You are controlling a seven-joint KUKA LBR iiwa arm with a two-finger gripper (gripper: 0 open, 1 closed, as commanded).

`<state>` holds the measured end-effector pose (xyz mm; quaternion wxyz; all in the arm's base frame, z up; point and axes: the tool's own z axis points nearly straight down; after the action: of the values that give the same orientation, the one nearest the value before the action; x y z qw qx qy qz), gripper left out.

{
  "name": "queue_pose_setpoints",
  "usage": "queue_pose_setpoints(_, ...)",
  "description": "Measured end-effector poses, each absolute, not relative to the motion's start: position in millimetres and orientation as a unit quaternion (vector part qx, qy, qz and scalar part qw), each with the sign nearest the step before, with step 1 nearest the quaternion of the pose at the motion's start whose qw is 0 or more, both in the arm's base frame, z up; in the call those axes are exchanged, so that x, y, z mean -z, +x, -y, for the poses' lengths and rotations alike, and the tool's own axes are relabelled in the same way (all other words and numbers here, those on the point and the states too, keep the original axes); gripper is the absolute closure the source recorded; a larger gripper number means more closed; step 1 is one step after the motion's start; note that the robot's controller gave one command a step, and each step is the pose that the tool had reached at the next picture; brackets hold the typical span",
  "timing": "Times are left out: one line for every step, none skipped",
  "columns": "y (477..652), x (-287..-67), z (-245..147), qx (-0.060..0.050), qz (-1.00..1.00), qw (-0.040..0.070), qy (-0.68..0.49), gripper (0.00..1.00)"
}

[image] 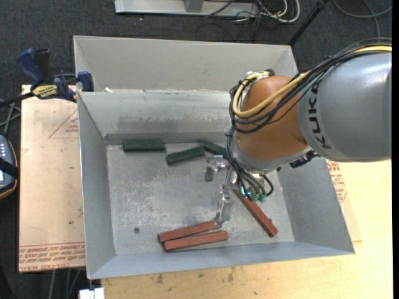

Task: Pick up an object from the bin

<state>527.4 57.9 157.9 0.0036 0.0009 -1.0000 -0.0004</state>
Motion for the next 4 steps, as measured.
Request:
queue_pose_setpoints(529.3, -162, -58, 0.001, 1.000, 0.000, 0.000, 0.00)
queue_pose_setpoints(507.2, -74, -54, 0.001, 0.983, -0.002, 0.185, 1.00)
queue_pose_setpoints(507.2, -74, -54, 0.001, 0.983, -0.002, 0.185, 1.00)
queue_pose_setpoints(510.5, -74, -60, 0.001, 0.980, -0.008, 0.200, 0.00)
